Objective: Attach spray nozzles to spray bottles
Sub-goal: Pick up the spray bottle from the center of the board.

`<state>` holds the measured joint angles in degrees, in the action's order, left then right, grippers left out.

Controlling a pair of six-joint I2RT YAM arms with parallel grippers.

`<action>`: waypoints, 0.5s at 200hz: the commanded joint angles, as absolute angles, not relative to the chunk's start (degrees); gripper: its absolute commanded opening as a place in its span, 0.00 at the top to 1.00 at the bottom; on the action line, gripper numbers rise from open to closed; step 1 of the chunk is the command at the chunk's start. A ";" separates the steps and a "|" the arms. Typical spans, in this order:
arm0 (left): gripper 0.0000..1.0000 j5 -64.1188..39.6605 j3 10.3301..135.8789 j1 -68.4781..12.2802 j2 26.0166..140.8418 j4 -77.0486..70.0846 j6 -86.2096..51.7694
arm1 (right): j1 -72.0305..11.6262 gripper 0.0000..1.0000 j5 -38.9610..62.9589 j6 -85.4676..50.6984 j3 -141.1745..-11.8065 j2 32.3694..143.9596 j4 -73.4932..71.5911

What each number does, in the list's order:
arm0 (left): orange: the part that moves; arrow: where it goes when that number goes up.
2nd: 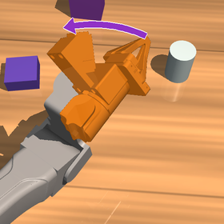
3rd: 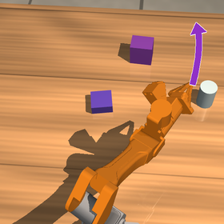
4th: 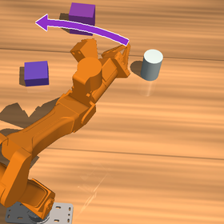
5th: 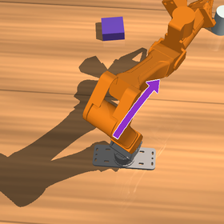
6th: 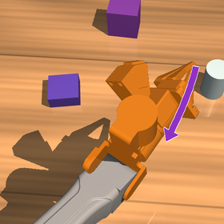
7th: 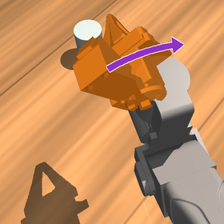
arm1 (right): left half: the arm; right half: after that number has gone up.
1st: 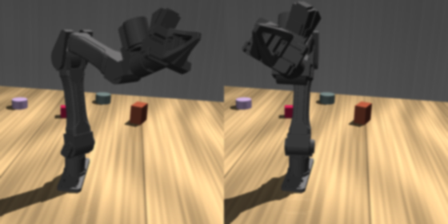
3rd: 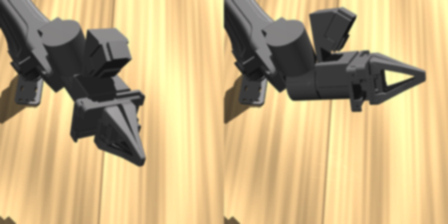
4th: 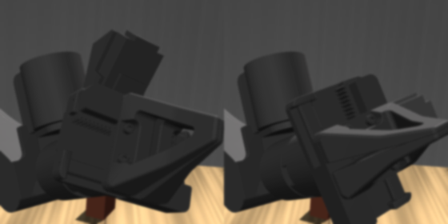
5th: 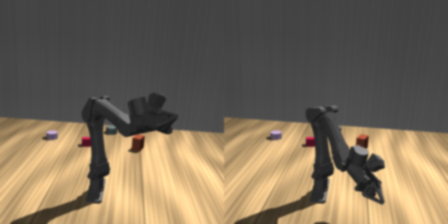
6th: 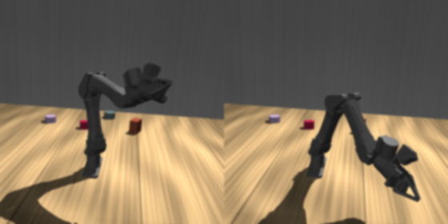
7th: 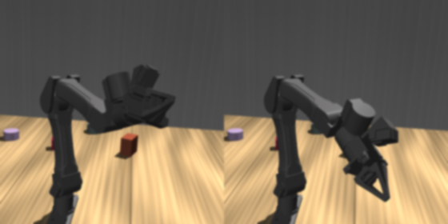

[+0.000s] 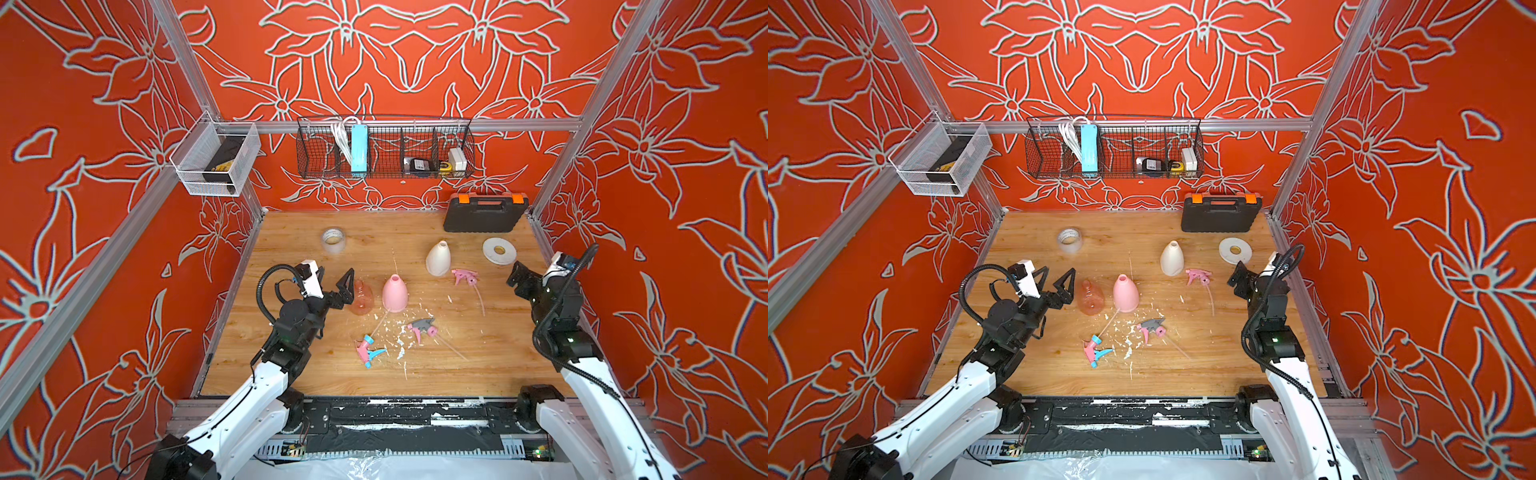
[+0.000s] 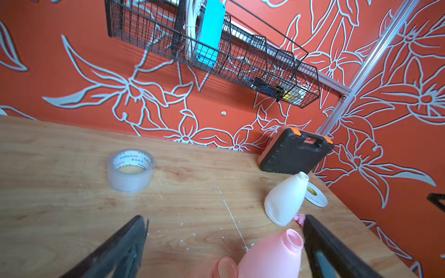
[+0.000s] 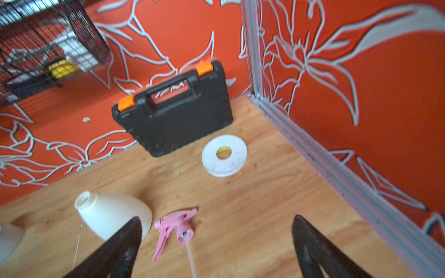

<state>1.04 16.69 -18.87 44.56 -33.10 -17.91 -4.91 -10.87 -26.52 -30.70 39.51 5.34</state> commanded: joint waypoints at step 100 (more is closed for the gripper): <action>0.03 17.91 11.00 -19.03 38.46 -16.60 -29.45 | -24.11 0.39 3.54 -26.70 -34.07 47.92 6.08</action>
